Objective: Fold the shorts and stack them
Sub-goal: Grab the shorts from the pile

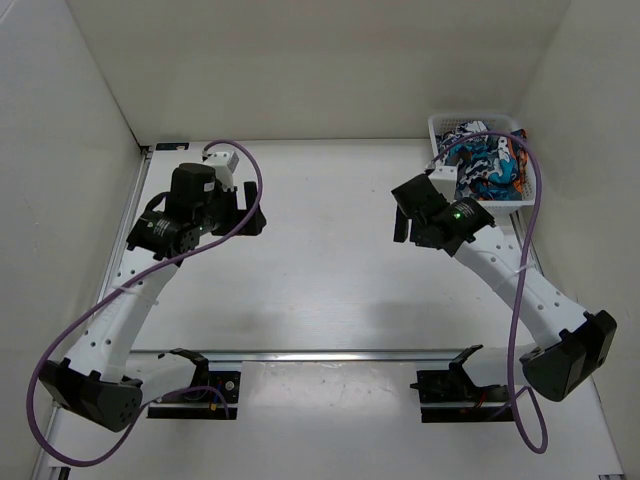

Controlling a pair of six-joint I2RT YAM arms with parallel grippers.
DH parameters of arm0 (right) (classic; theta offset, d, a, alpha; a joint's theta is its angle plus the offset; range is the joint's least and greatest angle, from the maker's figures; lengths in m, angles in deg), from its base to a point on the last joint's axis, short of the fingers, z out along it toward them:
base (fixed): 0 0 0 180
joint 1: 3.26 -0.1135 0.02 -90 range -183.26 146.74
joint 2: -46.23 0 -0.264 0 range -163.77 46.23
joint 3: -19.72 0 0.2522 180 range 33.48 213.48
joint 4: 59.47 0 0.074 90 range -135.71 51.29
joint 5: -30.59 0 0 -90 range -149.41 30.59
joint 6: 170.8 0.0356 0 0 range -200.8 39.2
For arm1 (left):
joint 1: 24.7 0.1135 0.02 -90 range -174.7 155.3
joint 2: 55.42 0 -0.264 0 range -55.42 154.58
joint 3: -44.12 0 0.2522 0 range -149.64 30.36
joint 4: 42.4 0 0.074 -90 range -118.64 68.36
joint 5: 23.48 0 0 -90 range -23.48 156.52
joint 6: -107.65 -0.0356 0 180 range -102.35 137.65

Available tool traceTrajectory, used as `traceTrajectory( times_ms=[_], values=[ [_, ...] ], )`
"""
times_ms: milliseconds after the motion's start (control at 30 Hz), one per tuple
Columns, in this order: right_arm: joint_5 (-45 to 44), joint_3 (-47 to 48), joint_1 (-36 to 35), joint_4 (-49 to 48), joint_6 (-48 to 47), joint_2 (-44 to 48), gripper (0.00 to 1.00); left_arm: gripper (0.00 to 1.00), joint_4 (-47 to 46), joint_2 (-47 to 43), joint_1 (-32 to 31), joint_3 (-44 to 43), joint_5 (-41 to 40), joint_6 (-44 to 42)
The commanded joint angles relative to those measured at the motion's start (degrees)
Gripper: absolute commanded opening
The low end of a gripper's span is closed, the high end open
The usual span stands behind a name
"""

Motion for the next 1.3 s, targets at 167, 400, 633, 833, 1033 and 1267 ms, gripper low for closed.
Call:
traceTrajectory(
  times_ms=[167,400,633,833,1033,1267],
  values=[
    [-0.52,0.35,0.17,-2.29,1.18,0.83,1.00,1.00,0.43,0.11,0.10,1.70,0.74,1.83],
    [3.84,1.83,12.86,-10.43,-6.71,0.12,1.00,1.00,0.43,2.14,-0.43,2.85,0.22,1.83],
    [23.27,12.64,31.54,-19.07,-9.27,-11.61,1.00,1.00,1.30,4.50,-2.01,3.55,-6.98,2.44],
    [26.97,32.90,40.15,-19.60,-7.18,-32.25,1.00,1.00,1.30,5.21,-2.54,3.55,-6.99,4.55],
    [34.45,61.13,45.08,-13.20,-4.27,-56.09,1.00,1.00,3.68,9.43,-2.54,2.24,-7.51,3.50],
    [38.51,69.18,46.40,-15.11,0.47,-64.75,0.21,1.00,4.82,11.36,-3.07,0.65,-8.83,4.11]
  ],
)
